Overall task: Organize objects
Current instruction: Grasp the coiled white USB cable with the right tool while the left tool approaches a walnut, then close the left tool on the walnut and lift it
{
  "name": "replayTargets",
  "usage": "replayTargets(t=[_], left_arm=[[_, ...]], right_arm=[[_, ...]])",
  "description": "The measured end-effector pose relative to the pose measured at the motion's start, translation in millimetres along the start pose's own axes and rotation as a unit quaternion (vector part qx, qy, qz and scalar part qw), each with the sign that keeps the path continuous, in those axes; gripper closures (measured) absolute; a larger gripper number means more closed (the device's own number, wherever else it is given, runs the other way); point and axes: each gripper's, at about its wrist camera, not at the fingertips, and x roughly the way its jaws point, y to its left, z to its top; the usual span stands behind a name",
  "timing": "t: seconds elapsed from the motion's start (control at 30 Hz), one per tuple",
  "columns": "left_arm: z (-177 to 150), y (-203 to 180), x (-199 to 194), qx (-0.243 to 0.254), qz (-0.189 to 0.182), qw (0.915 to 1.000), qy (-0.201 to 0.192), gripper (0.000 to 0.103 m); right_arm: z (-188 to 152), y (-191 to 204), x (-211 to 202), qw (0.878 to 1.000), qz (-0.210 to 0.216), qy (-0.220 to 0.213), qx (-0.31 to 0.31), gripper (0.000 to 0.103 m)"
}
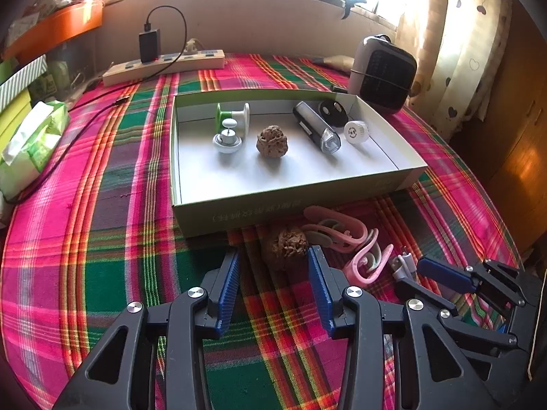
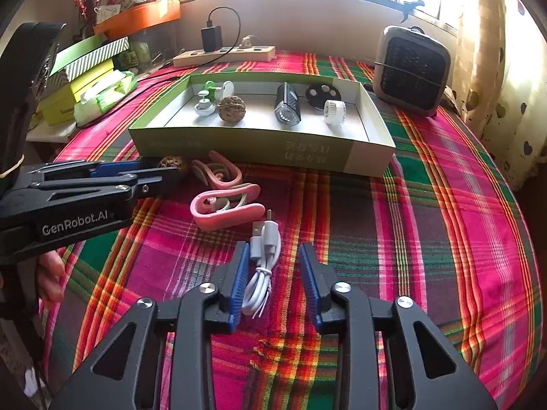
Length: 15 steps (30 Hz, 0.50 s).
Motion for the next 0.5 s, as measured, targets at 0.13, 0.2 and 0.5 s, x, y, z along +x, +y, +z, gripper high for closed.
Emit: replayTargets(t=[0.13,0.2,0.5], left_arm=[[2.0,-0.3,4.0,0.001,0.003,1.0000,0.003,0.064],[3.3,0.1,6.3,0.000,0.004,1.0000,0.005,0.064],[6.4,2.4,8.6,-0.006,0.004,1.0000,0.004,0.065]], right_arm=[[0.5,-0.5,-0.2,1.000,0.001,0.000,-0.004,0.079],[0.9,-1.5,0.1,1.000,0.002,0.000,-0.006,0.082],[3.3,-4.8,1.4,1.000,0.002,0.000,-0.017,0.084]])
